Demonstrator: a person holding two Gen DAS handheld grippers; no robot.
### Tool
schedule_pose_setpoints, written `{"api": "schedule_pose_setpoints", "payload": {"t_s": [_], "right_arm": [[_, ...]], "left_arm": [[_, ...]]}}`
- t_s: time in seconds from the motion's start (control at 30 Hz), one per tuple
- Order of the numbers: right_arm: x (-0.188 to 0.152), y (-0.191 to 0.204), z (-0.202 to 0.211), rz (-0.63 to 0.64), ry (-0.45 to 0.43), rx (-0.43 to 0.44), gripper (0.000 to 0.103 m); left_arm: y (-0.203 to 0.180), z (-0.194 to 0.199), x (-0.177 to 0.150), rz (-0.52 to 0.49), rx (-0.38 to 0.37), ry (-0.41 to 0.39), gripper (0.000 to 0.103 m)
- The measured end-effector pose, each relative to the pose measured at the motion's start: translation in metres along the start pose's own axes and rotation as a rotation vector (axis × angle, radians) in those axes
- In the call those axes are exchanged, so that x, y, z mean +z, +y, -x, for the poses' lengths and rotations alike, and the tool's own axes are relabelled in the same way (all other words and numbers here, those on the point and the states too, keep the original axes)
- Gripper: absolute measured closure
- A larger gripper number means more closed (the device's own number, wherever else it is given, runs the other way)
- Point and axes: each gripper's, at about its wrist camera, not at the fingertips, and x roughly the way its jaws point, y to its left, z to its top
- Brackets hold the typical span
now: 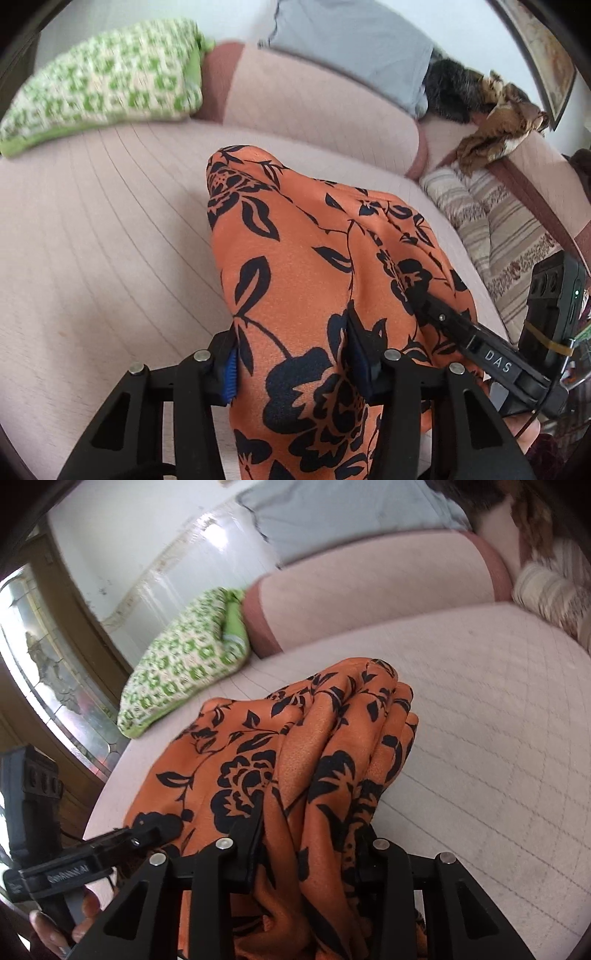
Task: Fold small clothes
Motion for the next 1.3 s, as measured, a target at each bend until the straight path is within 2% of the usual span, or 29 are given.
{"api": "schedule_pose_setpoints", "payload": {"t_s": [0.1, 0.2, 0.43, 0.7, 0.93, 1.03, 1.13, 1.2, 1.27, 1.3], "right_arm": [[0.003, 0.018, -0.002, -0.001, -0.027, 0.039, 0.066], [0.002, 0.035, -0.015, -0.006, -0.005, 0.065, 0.066], [-0.004, 0.056, -0.026, 0.036, 0.048, 0.101, 0.066], [-0.015, 0.059, -0.03, 0.038, 0.091, 0.091, 0.066], [-0.026, 0.053, -0.043, -0.013, 0.175, 0.09, 0.066], [-0.03, 0.051, -0.046, -0.012, 0.196, 0.076, 0.066], [-0.033, 0.043, -0.05, -0.034, 0.224, 0.075, 0.065], [-0.035, 0.037, -0.053, -0.057, 0.242, 0.069, 0.058], [-0.036, 0.034, -0.052, -0.075, 0.258, 0.058, 0.042], [-0.037, 0.034, -0.049, -0.069, 0.263, 0.036, 0.04]], "left_arm": [[0.006, 0.021, 0.009, -0.022, 0.056, -0.053, 0.053], [0.015, 0.033, 0.011, -0.024, 0.101, -0.062, 0.053], [0.043, 0.048, 0.004, -0.002, 0.112, -0.034, 0.053], [0.045, 0.046, -0.005, -0.01, 0.139, -0.009, 0.053], [0.044, 0.04, -0.018, -0.007, 0.18, 0.03, 0.053], [0.039, 0.04, -0.022, -0.037, 0.209, 0.025, 0.052], [0.035, 0.036, -0.026, -0.06, 0.251, 0.03, 0.046], [0.035, 0.031, -0.027, -0.059, 0.288, 0.049, 0.038], [0.038, 0.027, -0.03, -0.049, 0.315, 0.058, 0.03], [0.038, 0.027, -0.031, -0.046, 0.323, 0.052, 0.026]]}}
